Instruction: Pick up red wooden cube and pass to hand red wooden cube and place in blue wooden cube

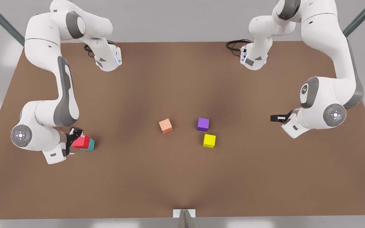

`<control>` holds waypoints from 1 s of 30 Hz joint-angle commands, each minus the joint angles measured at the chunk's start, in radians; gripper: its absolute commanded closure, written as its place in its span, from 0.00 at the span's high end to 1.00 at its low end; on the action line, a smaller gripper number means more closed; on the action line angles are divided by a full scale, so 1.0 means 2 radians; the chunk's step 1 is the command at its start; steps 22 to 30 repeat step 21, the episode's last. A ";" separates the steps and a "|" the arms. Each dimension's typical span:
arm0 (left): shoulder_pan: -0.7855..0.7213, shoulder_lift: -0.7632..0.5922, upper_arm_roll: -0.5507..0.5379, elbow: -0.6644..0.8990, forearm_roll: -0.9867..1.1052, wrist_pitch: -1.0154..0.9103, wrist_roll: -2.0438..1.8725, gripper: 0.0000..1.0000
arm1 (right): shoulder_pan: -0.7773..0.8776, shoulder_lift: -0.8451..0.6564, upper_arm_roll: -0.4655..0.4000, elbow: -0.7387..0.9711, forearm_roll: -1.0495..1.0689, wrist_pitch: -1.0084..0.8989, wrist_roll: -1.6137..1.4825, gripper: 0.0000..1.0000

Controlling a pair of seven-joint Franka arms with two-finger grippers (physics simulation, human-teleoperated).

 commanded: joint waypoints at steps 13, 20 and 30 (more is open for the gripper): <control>0.001 -0.003 -0.001 0.036 0.001 -0.085 0.018 1.00 | -0.009 -0.198 -0.006 -0.099 0.015 -0.111 0.543 1.00; -0.001 -0.002 -0.001 0.036 0.001 -0.084 0.018 1.00 | -0.010 -0.199 -0.006 -0.101 0.016 -0.109 0.532 1.00; -0.002 -0.003 -0.001 0.036 0.001 -0.085 0.018 1.00 | -0.010 -0.199 -0.006 -0.101 0.016 -0.109 0.532 1.00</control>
